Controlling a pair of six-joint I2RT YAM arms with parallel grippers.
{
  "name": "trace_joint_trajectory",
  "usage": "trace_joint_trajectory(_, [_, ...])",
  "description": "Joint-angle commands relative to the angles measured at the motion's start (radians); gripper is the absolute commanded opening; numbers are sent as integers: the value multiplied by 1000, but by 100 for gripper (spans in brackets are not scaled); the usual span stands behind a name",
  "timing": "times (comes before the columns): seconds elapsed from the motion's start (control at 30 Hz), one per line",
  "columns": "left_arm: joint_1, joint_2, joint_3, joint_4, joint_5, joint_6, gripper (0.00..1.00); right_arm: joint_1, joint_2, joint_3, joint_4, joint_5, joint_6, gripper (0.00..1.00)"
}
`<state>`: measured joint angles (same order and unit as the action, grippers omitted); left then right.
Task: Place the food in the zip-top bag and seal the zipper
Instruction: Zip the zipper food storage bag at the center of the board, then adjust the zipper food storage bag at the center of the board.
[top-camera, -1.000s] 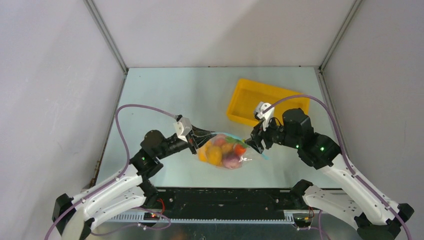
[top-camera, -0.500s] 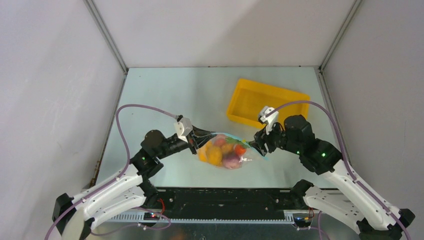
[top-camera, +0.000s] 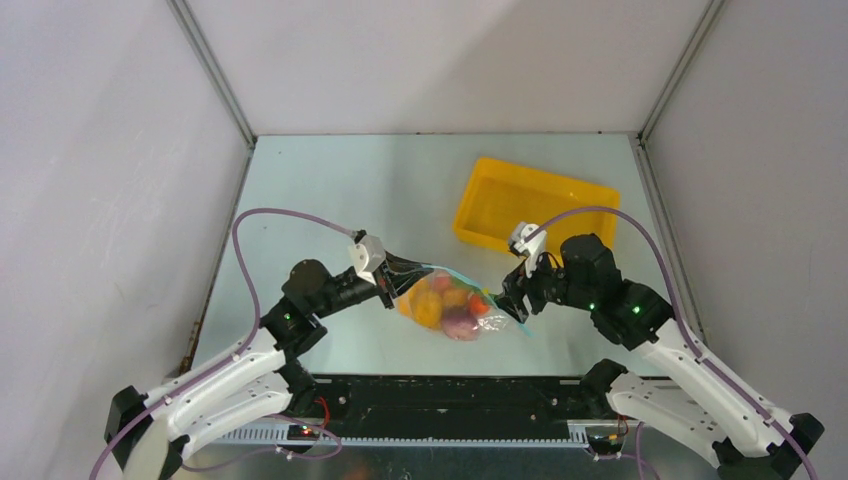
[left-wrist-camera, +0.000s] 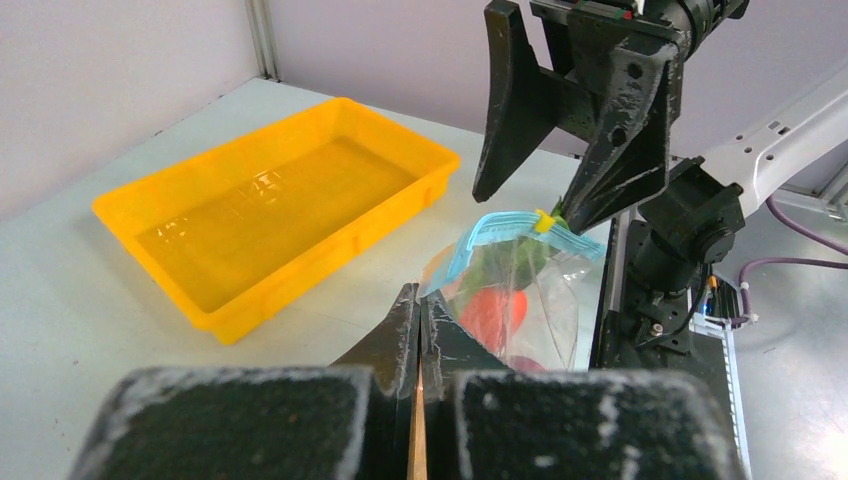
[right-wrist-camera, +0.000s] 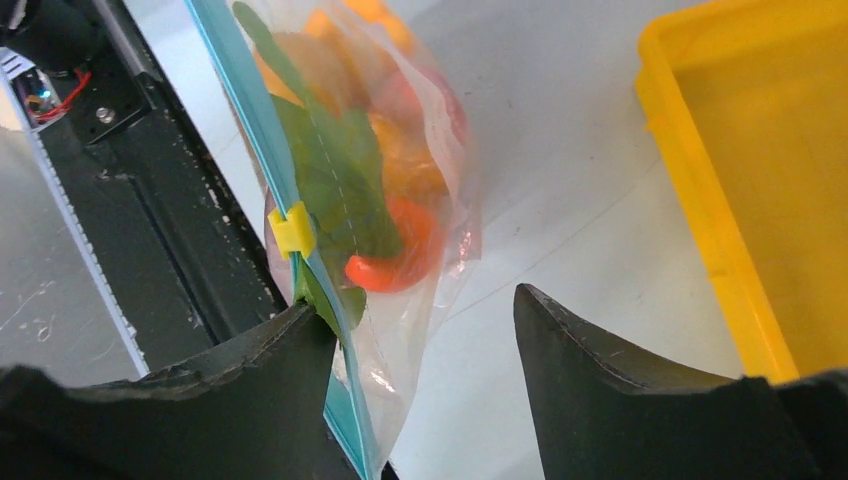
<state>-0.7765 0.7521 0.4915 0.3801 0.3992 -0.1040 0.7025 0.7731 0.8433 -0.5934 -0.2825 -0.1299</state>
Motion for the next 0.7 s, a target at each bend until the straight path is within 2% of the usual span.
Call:
trace_joint_trajectory(0.0, [4, 3, 28, 43, 12, 18, 0, 0, -32, -46, 128, -54, 41, 68])
trace_joint_trajectory(0.17, [5, 15, 30, 47, 32, 8, 0, 0, -18, -150, 443, -92, 97, 63])
trace_joint_trajectory(0.33, [4, 23, 35, 45, 49, 4, 0, 4, 51, -213, 622, -120, 123, 59])
trace_joint_trajectory(0.37, [5, 24, 35, 47, 51, 3, 0, 5, 66, -237, 679, -134, 134, 52])
trace_joint_trajectory(0.43, [5, 27, 35, 48, 57, 3, 0, 7, 87, -270, 752, -160, 152, 43])
trace_joint_trajectory(0.53, [5, 30, 36, 47, 72, 3, 0, 9, 117, -292, 787, -152, 161, 41])
trace_joint_trajectory(0.67, [4, 19, 37, 45, 58, 2, 0, 8, 144, -293, 724, -95, 144, 28])
